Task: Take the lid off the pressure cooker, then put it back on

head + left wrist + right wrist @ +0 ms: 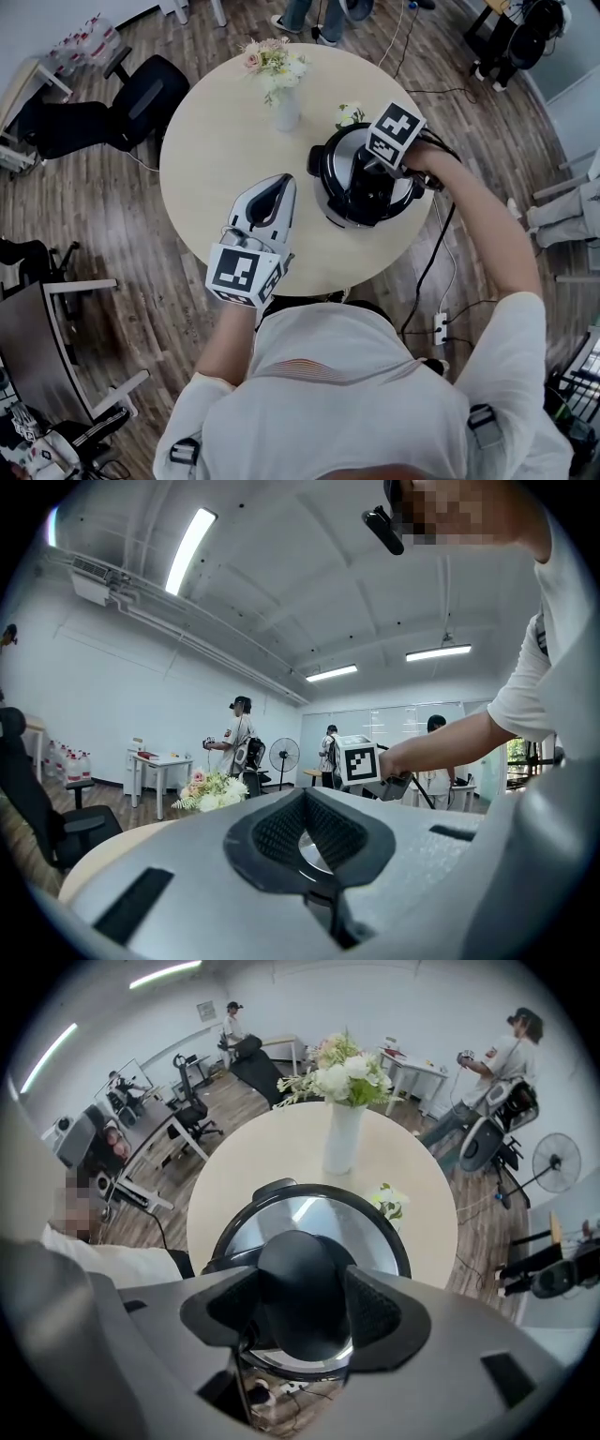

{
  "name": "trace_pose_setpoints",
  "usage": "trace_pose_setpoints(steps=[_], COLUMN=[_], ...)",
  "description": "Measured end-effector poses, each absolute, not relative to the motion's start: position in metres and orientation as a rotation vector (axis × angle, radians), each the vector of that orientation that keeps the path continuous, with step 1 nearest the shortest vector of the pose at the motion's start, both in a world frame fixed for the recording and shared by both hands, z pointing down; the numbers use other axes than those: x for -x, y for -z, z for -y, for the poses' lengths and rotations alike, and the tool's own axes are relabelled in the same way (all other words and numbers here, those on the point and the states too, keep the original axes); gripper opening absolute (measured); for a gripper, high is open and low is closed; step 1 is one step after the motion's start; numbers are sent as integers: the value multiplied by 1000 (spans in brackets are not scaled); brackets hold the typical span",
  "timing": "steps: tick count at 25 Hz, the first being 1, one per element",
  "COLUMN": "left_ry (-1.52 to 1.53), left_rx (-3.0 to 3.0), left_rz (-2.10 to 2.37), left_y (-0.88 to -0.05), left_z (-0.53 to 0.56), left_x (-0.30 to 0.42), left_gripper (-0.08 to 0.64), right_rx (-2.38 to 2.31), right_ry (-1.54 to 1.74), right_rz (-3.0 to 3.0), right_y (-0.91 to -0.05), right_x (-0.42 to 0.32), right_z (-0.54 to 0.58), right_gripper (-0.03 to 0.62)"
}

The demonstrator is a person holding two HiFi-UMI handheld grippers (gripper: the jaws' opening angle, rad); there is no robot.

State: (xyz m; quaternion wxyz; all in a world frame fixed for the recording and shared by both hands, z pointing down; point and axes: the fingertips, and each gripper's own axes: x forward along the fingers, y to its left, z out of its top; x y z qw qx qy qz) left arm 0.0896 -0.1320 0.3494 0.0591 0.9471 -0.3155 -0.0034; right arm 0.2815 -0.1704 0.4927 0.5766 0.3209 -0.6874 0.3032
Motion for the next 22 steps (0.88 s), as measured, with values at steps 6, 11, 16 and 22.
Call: trace_pose_setpoints(steps=[6,11,16,22], left_ry=[33,47,67,75], left_rx=[-2877,-2887,-2897,-2905], left_rz=[901,858,792,765], left_y=[-349,-349,-349,-349], left_z=[131,130,130,135], left_x=[-89,-89,-93,-87], left_gripper=[6,6,6,6], right_rx=[-837,-913,-1003,-1072], right_ry=[-801,-880,-944,-1012], right_rz=[1610,1522,1486,1488], right_y=[-492,-491,-490,-491], right_x=[-282,-285,-288,-291], right_z=[175,174,175,177], right_gripper=[272,284,284,275])
